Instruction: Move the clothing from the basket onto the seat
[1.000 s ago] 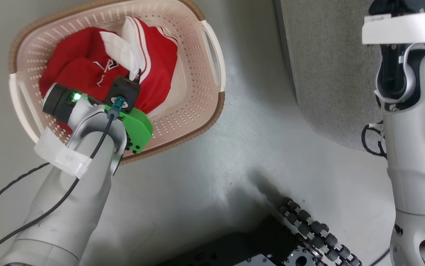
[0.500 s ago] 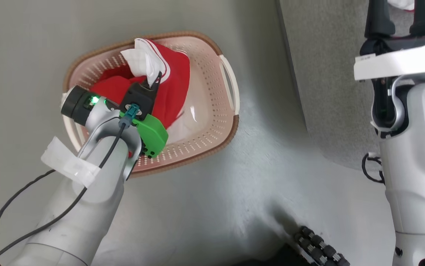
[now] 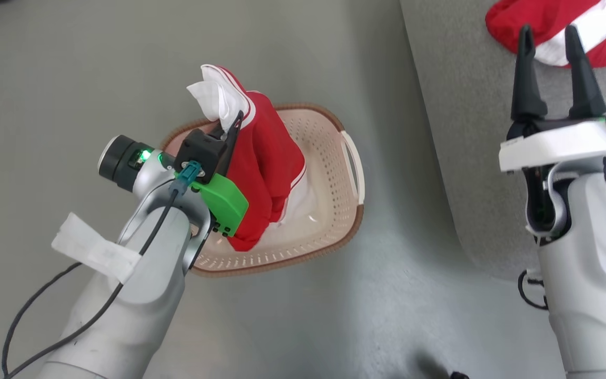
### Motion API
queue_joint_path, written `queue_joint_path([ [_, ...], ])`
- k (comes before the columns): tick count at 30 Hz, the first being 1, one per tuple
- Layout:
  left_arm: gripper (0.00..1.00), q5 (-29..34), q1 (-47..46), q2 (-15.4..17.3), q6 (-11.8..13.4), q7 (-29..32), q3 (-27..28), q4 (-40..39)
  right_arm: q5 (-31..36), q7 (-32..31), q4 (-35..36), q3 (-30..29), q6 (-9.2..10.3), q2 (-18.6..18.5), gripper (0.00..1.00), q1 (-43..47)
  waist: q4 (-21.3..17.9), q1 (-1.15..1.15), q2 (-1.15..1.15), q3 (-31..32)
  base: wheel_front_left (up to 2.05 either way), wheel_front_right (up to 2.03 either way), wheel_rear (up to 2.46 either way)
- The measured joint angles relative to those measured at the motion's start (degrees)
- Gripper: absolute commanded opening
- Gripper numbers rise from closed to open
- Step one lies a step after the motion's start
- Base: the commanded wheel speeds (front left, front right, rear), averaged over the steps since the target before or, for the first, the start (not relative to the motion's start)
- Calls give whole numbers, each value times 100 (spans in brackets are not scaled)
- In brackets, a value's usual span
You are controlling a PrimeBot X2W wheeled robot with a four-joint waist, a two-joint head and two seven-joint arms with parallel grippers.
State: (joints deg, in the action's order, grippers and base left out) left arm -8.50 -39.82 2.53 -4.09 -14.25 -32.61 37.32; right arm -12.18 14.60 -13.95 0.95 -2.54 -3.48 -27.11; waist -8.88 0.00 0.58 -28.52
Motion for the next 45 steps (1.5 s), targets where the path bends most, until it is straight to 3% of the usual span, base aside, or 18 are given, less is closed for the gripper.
queue_joint_path([
  [28, 0, -577, 833, -25, -51, -1, 142, -592, 215, -1, -732, 380, -225, 22, 100, 1385, 603, 0, 0, 2232, 0, 0, 0],
  [45, 0, -746, 1051, -35, -94, 348, 2, -1280, 326, -1, -1215, 1956, -452, 30, 100, 1697, 863, 0, 0, 3257, 0, 0, 0],
])
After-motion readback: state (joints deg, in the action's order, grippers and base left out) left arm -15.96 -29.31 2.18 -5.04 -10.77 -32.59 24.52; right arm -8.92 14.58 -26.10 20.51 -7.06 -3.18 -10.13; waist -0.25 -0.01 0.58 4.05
